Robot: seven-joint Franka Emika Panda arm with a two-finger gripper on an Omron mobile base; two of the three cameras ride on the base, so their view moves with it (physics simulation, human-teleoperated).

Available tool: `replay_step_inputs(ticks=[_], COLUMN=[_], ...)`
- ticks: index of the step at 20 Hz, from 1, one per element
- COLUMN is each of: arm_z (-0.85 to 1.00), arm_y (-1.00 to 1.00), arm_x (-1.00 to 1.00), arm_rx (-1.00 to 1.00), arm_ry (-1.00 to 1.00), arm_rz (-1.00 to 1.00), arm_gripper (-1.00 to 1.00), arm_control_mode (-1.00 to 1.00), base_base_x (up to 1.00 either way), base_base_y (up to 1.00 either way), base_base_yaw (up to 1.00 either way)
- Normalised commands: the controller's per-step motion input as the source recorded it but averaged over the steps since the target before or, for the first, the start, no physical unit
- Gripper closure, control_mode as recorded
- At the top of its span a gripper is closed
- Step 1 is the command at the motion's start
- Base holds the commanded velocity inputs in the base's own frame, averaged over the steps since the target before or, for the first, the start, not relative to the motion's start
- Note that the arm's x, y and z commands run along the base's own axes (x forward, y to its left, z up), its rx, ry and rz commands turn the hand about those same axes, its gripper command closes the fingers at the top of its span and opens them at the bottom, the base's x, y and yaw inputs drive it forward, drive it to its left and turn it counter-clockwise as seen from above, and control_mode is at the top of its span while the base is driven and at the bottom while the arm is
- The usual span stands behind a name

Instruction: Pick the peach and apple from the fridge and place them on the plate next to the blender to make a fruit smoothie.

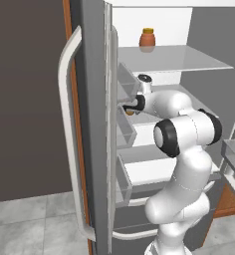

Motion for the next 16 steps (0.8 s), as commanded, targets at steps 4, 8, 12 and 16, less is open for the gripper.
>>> replay_step_inputs(ticks=[4,8,12,16], arm_z=[-0.19,-0.25,-0.34,-0.27], arm_y=[0.0,0.0,0.01,0.01], arm_x=[0.33,0.23,-0.06,-0.43], arm_rx=[0.0,0.0,0.0,0.0], arm_ry=[0.05,0.04,0.0,-0.03], arm_rz=[0.0,0.0,0.0,0.0], arm_gripper=[-1.0,-1.0,1.0,1.0], arm_control_mode=[-1.0,-1.0,-1.0,-1.0], base_base_x=[0.0,0.0,0.0,0.0], base_base_y=[0.0,0.0,0.0,0.0], base_base_yaw=[0.0,0.0,0.0,0.0])
